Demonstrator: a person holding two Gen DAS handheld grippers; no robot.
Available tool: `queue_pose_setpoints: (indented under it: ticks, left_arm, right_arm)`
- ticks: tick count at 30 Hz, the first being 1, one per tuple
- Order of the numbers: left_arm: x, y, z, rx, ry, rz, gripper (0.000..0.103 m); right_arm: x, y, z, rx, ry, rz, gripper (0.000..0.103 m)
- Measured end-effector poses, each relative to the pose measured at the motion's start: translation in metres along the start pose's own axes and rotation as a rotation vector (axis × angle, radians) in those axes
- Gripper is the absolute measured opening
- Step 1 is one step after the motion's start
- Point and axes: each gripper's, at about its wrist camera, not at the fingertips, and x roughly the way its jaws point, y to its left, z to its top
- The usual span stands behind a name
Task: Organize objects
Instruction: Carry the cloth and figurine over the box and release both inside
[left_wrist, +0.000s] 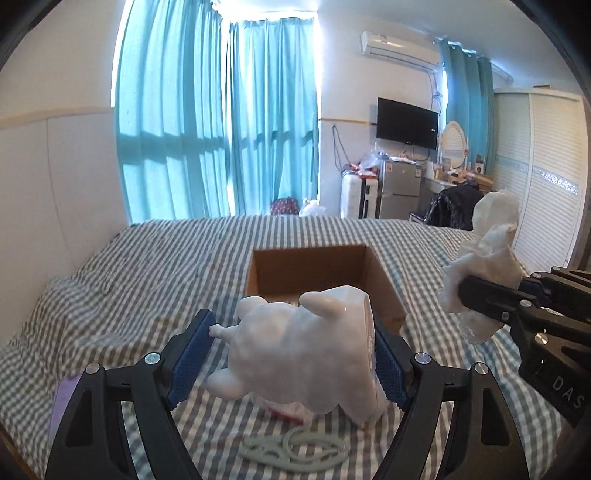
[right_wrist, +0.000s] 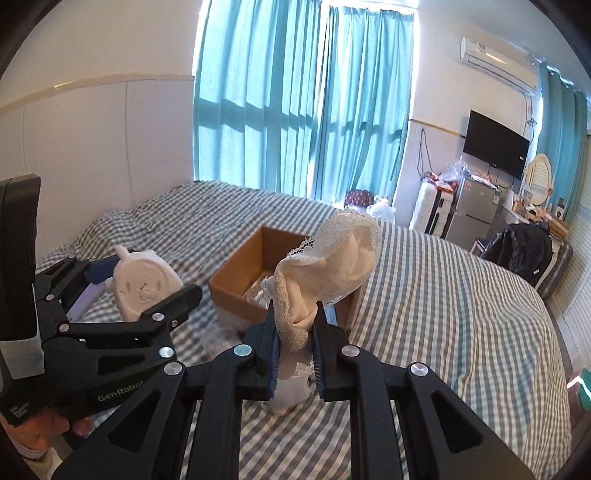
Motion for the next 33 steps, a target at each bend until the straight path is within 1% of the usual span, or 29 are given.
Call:
queue_pose_setpoints:
  ticks: [5, 9, 13, 18, 21, 25, 27, 33]
  left_arm:
    - [0.023, -0.001, 0.024, 0.015, -0.018, -0.002, 0.082]
    - [0.051, 0.001, 0.038, 0.020, -0.014, 0.017, 0.082]
    - [0.080, 0.001, 0.048, 0.016, 0.000, 0.027, 0.082]
    - [0.115, -0.001, 0.053, 0.031, 0.016, 0.037, 0.082]
    - [0.137, -0.004, 0.051, 0.043, 0.035, 0.046, 0.082]
    - [0.164, -0.009, 0.039, 0.055, 0.072, 0.049, 0.082]
    - [0.176, -0.013, 0.031, 0.071, 0.091, 0.053, 0.082]
    - [0.201, -0.021, 0.013, 0.099, 0.139, 0.048, 0.082]
  right_arm:
    - [0.016, -0.012, 0.024, 0.011, -0.021, 0.015, 0.014]
    - [0.039, -0.023, 0.041, 0.015, -0.026, 0.020, 0.014]
    - [0.068, -0.034, 0.056, 0.018, -0.022, 0.027, 0.014]
    - [0.112, -0.044, 0.069, 0.010, -0.002, 0.026, 0.014]
    - [0.141, -0.052, 0.072, 0.010, 0.018, 0.025, 0.014]
    - [0.173, -0.063, 0.069, 0.021, 0.049, 0.029, 0.014]
    - [0.191, -0.067, 0.064, 0.030, 0.073, 0.035, 0.014]
    - [0.226, -0.074, 0.043, 0.044, 0.140, 0.052, 0.014]
